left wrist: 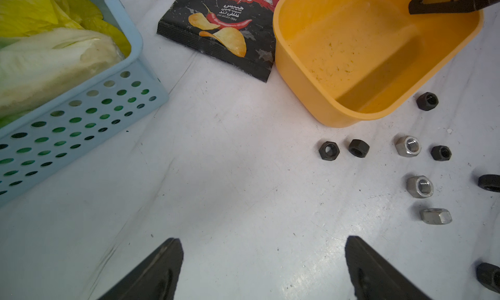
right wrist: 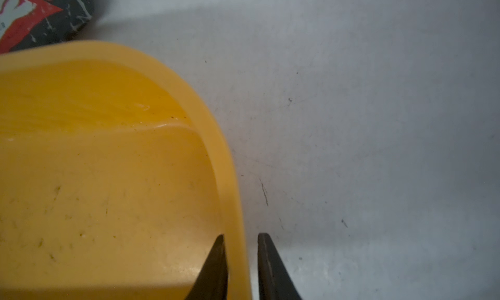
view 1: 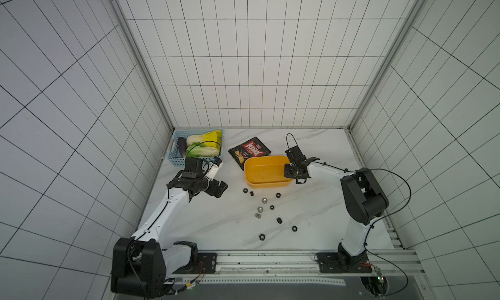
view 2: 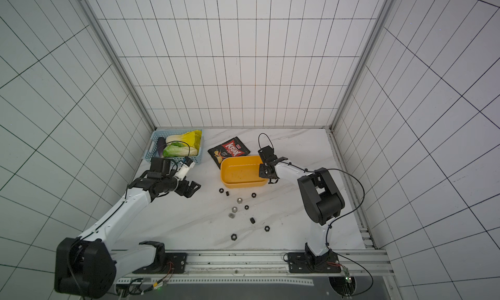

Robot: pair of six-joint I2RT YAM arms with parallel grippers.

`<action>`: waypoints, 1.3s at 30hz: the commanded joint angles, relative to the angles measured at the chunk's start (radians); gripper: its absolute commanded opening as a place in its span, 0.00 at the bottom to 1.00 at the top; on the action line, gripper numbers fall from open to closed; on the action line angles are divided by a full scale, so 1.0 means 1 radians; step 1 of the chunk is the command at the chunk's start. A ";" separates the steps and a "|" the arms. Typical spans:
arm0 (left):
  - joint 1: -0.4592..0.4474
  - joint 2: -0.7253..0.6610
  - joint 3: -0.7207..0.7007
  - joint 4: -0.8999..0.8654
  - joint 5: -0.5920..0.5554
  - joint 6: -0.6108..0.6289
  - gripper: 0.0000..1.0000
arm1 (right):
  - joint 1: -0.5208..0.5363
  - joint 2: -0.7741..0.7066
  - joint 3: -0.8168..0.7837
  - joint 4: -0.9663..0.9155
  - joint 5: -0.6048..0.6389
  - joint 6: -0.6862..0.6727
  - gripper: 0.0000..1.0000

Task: Put the nuts on the desktop into the storage box
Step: Place the storage box at the center of the board, then pick up the nut from the center of the board.

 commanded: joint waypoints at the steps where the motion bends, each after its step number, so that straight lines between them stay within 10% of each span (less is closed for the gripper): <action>1: -0.003 0.009 -0.006 -0.015 0.029 0.016 0.97 | 0.010 -0.050 -0.034 -0.037 -0.017 0.020 0.30; 19: -0.003 -0.009 0.052 -0.190 0.049 0.120 0.97 | 0.013 -0.542 -0.179 -0.316 0.013 0.033 0.56; 22: -0.005 -0.022 0.068 -0.219 0.044 0.129 0.98 | 0.028 -0.647 -0.234 -0.379 -0.040 0.044 0.67; 25: -0.011 -0.042 0.079 -0.254 0.036 0.139 0.98 | 0.056 -0.726 -0.249 -0.514 -0.061 0.045 0.99; 39: -0.159 -0.121 0.205 -0.445 0.021 0.214 0.97 | 0.204 -0.923 -0.385 -0.679 -0.155 0.214 0.99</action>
